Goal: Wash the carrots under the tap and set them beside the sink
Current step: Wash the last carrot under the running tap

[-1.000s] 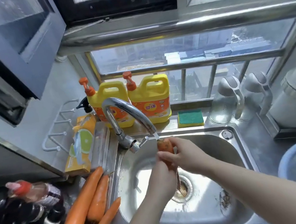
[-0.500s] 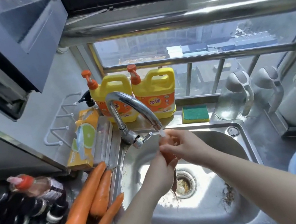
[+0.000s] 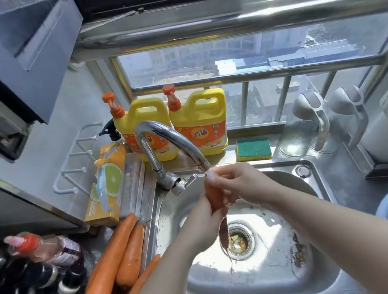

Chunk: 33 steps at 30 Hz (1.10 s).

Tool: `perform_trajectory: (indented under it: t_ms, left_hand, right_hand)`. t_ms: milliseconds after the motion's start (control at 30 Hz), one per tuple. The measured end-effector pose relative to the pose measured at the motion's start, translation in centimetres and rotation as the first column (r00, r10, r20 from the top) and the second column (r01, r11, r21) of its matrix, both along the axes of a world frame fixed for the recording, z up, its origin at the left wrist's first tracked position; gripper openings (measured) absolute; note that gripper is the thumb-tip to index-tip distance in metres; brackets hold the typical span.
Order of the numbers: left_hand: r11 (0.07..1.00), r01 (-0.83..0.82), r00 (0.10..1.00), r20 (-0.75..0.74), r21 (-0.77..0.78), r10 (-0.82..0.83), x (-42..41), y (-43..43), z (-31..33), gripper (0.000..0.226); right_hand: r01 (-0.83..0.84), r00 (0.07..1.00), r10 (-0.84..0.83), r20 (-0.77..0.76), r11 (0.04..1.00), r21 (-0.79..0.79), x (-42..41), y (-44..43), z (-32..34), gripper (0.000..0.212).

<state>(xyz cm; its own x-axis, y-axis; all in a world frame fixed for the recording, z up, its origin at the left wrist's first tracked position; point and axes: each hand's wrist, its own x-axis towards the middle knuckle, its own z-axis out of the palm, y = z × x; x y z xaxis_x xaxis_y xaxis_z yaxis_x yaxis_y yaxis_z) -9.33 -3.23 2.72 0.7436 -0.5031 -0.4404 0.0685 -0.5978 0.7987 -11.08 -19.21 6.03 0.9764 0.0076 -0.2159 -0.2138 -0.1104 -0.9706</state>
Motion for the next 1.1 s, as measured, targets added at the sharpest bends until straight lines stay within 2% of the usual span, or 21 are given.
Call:
perform_trajectory:
  t_ms: [33, 100, 167, 200, 233, 300, 367, 400, 433, 500, 567, 600, 633, 667, 733, 800, 833, 933, 967, 1033, 1100]
  left_hand:
    - [1.000, 0.005, 1.000, -0.016, -0.009, -0.005, 0.1, 0.2, 0.0, 0.043]
    - [0.999, 0.019, 0.999, -0.039, -0.031, -0.020, 0.0, 0.2, 0.1, 0.039]
    - [0.999, 0.026, 0.999, -0.041, -0.043, -0.028, -0.1, 0.1, 0.3, 0.037]
    - [0.999, 0.027, 0.999, -0.033, -0.047, -0.028, -0.1, 0.1, 0.2, 0.038]
    - [0.998, 0.033, 0.999, -0.032, -0.051, -0.035, -0.2, 0.1, 0.4, 0.039]
    - [0.997, 0.048, 0.998, -0.038, -0.064, -0.051, -0.2, 0.4, 0.6, 0.039]
    - [0.995, 0.032, 0.995, -0.087, -0.090, -0.040, 0.0, 0.6, 0.8, 0.034]
    - [0.995, 0.017, 0.993, -0.111, -0.100, -0.028, 0.1, 0.7, 0.7, 0.030]
    - [0.995, 0.010, 0.992, -0.125, -0.103, -0.023, 0.1, 0.7, 0.8, 0.027]
    - [0.996, 0.010, 0.994, -0.110, -0.089, -0.020, -0.1, 0.5, 0.9, 0.033]
    - [0.997, 0.010, 0.995, -0.094, -0.075, -0.017, -0.3, 0.4, 0.3, 0.049]
    - [0.997, -0.002, 0.995, -0.095, -0.079, -0.006, -0.3, 0.4, -0.3, 0.052]
    - [0.996, -0.019, 0.994, -0.108, -0.091, 0.009, -0.3, 0.5, -0.5, 0.051]
    - [0.993, -0.045, 0.992, -0.125, -0.108, 0.031, -0.4, 0.5, -0.4, 0.048]
    - [0.983, -0.095, 0.983, -0.171, -0.154, 0.068, -0.8, 0.6, 0.1, 0.035]
    - [0.969, -0.130, 0.971, -0.224, -0.212, 0.081, -1.1, 0.6, 0.2, 0.028]
    - [0.963, -0.141, 0.969, -0.234, -0.229, 0.086, -1.2, 0.6, 0.2, 0.030]
    - [0.938, -0.217, 0.959, -0.237, -0.271, 0.154, -1.4, 0.0, 0.3, 0.042]
    - [0.922, -0.256, 0.952, -0.241, -0.291, 0.188, -1.3, -0.2, 0.3, 0.046]
    - [0.891, -0.315, 0.939, -0.248, -0.326, 0.241, -1.4, -0.7, 0.5, 0.051]
    - [0.878, -0.335, 0.932, -0.257, -0.340, 0.256, -1.6, -1.0, 0.6, 0.053]
  right_hand:
    - [-0.036, 0.997, 0.046, -0.065, 0.989, 0.142, 0.0, -0.4, 0.4, 0.015]
    - [-0.066, 0.990, 0.091, -0.106, 0.974, 0.219, -0.2, -0.8, 0.7, 0.012]
    - [-0.045, 0.999, 0.046, -0.026, 0.999, 0.003, 0.0, -0.5, 0.2, 0.018]
    - [-0.022, 0.999, 0.026, 0.026, 0.993, -0.120, 0.2, -0.3, -0.1, 0.011]
    - [-0.001, 0.999, 0.006, 0.035, 0.989, -0.147, 0.3, -0.1, -0.1, 0.006]
    - [0.009, 1.000, -0.010, -0.020, 1.000, -0.029, 0.6, -0.6, -0.1, 0.020]
    - [-0.020, 0.993, 0.042, -0.111, 0.981, 0.196, 0.5, -1.2, 0.2, 0.016]
    - [-0.061, 0.990, 0.089, -0.106, 0.968, 0.244, 0.4, -1.4, 0.3, 0.014]
    - [-0.096, 0.989, 0.119, -0.091, 0.970, 0.221, 0.2, -1.2, 0.3, 0.013]
    - [-0.095, 0.995, 0.095, -0.015, 0.995, -0.018, 0.3, -0.4, 0.2, 0.007]
    - [-0.005, 0.999, 0.015, 0.038, 0.966, -0.259, 0.7, 0.4, -0.1, 0.019]
    - [0.012, 0.999, 0.001, 0.044, 0.953, -0.302, 0.8, 0.7, -0.2, 0.027]
    - [0.004, 1.000, 0.005, 0.031, 0.956, -0.294, 0.8, 0.7, -0.1, 0.033]
    - [-0.016, 1.000, 0.018, 0.009, 0.976, -0.216, 0.8, 0.5, -0.1, 0.035]
    - [-0.070, 0.995, 0.071, -0.071, 0.997, 0.016, 0.4, 0.1, -0.1, 0.029]
    - [-0.105, 0.988, 0.118, -0.104, 0.987, 0.122, -0.1, 0.0, -0.1, 0.021]
    - [-0.109, 0.988, 0.117, -0.103, 0.990, 0.086, -0.2, 0.1, -0.2, 0.025]
    - [-0.053, 0.999, 0.051, -0.013, 0.972, -0.228, 0.3, 0.9, 0.1, 0.037]
    - [-0.019, 0.999, 0.029, 0.035, 0.967, -0.253, 0.5, 1.0, 0.2, 0.035]
    - [0.026, 0.998, -0.017, 0.065, 0.990, -0.141, 0.5, 0.8, 0.1, 0.025]
    - [0.056, 0.998, -0.056, 0.020, 0.998, -0.002, 0.2, 0.7, 0.0, 0.019]
